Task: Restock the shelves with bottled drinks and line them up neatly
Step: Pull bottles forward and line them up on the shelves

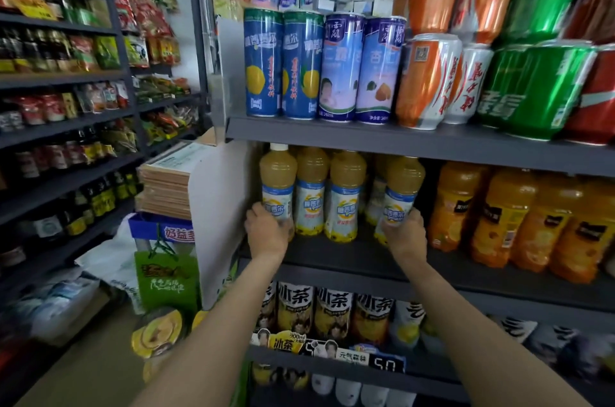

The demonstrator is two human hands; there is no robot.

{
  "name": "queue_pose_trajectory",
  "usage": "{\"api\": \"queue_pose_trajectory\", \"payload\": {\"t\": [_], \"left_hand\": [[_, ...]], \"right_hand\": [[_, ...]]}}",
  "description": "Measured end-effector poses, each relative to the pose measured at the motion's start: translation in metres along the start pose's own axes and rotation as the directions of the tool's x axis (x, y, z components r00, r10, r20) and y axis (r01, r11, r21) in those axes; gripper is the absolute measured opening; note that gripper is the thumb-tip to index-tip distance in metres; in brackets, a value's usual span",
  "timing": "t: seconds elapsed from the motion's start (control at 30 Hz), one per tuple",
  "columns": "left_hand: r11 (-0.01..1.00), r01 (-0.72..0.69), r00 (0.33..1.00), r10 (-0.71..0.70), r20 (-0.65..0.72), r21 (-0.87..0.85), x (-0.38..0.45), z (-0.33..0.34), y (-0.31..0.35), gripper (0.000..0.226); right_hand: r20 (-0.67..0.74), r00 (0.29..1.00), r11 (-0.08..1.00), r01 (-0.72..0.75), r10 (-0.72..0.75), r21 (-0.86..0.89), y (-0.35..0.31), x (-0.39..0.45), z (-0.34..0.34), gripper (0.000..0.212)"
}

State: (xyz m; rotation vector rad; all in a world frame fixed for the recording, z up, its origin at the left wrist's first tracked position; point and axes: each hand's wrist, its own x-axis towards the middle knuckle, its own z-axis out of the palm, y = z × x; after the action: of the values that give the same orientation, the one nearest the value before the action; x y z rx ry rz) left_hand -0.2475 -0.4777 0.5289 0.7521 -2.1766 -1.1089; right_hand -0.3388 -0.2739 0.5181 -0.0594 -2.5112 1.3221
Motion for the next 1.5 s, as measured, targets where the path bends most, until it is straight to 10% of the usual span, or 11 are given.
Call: {"api": "queue_pose_trajectory", "payload": {"t": [0.27, 0.4, 0.57, 1.03, 1.5], "left_hand": [[1.0, -0.014, 1.0, 0.014, 0.023, 0.014, 0.002, -0.001, -0.004, 0.053], [0.992, -0.05, 0.998, 0.046, 0.035, 0.12, 0.003, -0.002, -0.003, 0.049], [0.988, -0.038, 0.998, 0.03, 0.058, 0.152, 0.005, -0.005, 0.002, 0.054], [0.957, -0.078, 0.995, 0.058, 0.08, 0.28, 0.004, -0.017, -0.002, 0.05], [0.971, -0.061, 0.994, 0.037, 0.105, 0.232, 0.003, -0.019, 0.0, 0.049]], "right_hand": [[-0.048, 0.998, 0.999, -0.05, 0.051, 0.013, -0.006, -0.004, -0.012, 0.064], [-0.274, 0.903, 0.943, 0.322, -0.331, -0.079, -0.012, -0.047, -0.004, 0.056], [-0.035, 0.778, 0.779, 0.626, -0.627, -0.029, -0.051, -0.068, 0.035, 0.043], [0.228, 0.948, 0.942, 0.271, -0.224, -0.2, -0.093, -0.056, 0.092, 0.072], [0.105, 0.932, 0.899, 0.362, -0.346, -0.247, -0.059, -0.075, 0.059, 0.068]]}}
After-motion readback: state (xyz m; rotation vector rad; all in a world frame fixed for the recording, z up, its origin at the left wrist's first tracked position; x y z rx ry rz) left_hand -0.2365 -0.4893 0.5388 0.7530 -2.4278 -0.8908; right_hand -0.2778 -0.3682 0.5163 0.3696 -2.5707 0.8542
